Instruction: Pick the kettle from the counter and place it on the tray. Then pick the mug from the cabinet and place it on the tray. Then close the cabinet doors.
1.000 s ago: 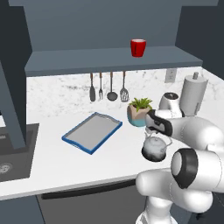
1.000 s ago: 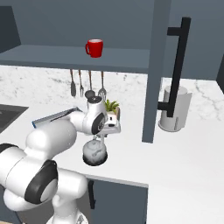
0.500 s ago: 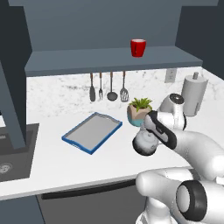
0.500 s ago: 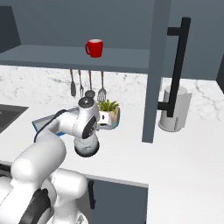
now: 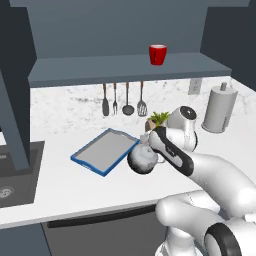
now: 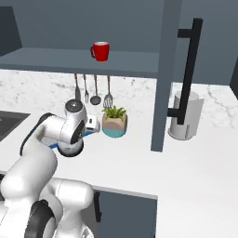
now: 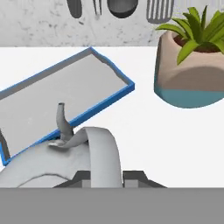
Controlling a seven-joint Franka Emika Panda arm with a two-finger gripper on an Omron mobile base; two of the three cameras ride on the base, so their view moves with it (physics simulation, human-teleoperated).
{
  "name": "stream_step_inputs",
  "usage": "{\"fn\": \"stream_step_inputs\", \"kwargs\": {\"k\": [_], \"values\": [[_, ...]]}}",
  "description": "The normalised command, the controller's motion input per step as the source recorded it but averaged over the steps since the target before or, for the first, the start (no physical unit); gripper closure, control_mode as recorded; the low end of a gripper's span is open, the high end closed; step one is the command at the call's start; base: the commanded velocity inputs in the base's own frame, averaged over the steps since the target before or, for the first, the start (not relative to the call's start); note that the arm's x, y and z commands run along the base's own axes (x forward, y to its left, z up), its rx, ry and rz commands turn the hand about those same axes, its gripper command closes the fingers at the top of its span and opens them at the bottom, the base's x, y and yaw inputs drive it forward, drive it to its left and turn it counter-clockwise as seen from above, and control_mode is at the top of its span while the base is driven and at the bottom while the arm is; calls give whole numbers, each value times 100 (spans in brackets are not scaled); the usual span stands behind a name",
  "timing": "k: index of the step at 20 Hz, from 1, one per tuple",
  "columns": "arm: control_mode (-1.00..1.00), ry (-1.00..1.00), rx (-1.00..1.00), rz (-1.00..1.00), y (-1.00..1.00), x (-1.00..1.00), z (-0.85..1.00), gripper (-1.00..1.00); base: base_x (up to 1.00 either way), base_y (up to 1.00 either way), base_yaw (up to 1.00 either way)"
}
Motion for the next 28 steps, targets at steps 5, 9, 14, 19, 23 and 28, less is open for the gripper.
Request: {"fn": "stream_step_inputs", "kwargs": {"k": [5, 9, 14, 19, 23, 28], "values": [[-100, 0, 0, -10, 81, 56, 19, 100, 0, 0, 0], [-100, 0, 0, -19, 67, 74, 14, 100, 0, 0, 0], [-100, 0, 0, -19, 46, 76, 19, 100, 0, 0, 0], [-100, 14, 0, -12, 12, 68, 17, 100, 0, 0, 0], [-100, 13, 0, -5, 1, 58, -3, 100, 0, 0, 0], [-100, 2, 0, -1, 0, 59, -13, 100, 0, 0, 0]]}}
